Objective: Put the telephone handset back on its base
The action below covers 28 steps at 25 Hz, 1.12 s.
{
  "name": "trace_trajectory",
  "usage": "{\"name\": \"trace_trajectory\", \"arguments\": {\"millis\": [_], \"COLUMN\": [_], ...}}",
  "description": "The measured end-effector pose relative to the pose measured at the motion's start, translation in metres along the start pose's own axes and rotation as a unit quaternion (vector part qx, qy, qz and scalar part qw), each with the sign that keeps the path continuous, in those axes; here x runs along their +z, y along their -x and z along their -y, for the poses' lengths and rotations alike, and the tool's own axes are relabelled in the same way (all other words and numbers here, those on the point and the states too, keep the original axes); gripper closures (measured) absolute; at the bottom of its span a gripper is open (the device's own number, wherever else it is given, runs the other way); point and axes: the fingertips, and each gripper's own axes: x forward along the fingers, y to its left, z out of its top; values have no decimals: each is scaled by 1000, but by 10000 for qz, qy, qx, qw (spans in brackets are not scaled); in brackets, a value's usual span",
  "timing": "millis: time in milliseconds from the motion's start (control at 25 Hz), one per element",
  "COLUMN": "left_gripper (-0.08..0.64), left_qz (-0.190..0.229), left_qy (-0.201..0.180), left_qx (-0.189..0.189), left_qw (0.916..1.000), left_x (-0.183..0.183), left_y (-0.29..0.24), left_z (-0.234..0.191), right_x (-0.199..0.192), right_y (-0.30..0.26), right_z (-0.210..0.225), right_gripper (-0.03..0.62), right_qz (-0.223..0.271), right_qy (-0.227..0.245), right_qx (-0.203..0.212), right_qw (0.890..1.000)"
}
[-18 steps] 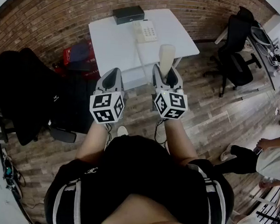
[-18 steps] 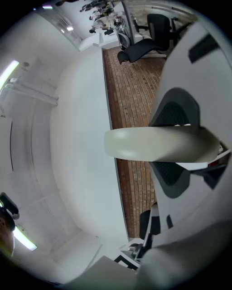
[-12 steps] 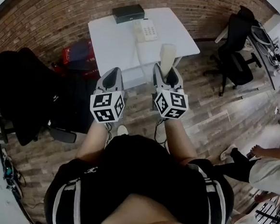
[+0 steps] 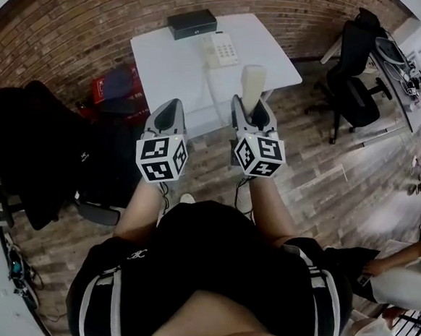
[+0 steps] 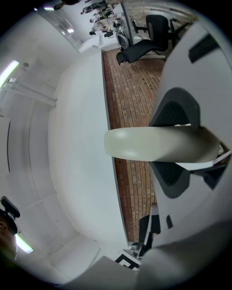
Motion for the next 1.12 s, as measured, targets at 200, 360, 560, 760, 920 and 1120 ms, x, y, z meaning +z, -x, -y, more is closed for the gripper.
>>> {"name": "trace_trajectory", "arguments": {"millis": [200,360,560,760,920,1120], "left_gripper": [565,565,565,565,565,565], "left_qz": [75,82,59,24,3,70], "left_qy": [-233,-349,-422,-489,-551,-547], "left_qx": [-119,-198,-258,-275,-238,-100], "left_qw": [9996,9992,9988,9984,9982,9984], "left_x": [7,9,11,9,10,15], "left_y": [-11,-14,-20,-33,-50,-81], "left_z": [-19,-36,-50,-57,-63,-70], "right_x": [-1,-3,-7,-9,-9,-10], "right_y": [-17,-23,-33,-50,-68,-103], "right_z": [-9,-19,-28,-27,-20,-4], "right_gripper": [394,394,394,394,394,394], "right_qz": [30,105,39,48,73,52], "right_qy": [118,87,89,106,90,133], "right_qx": [-129,-205,-248,-217,-154,-14], "right_qw": [9998,9997,9996,9997,9998,9999]}}
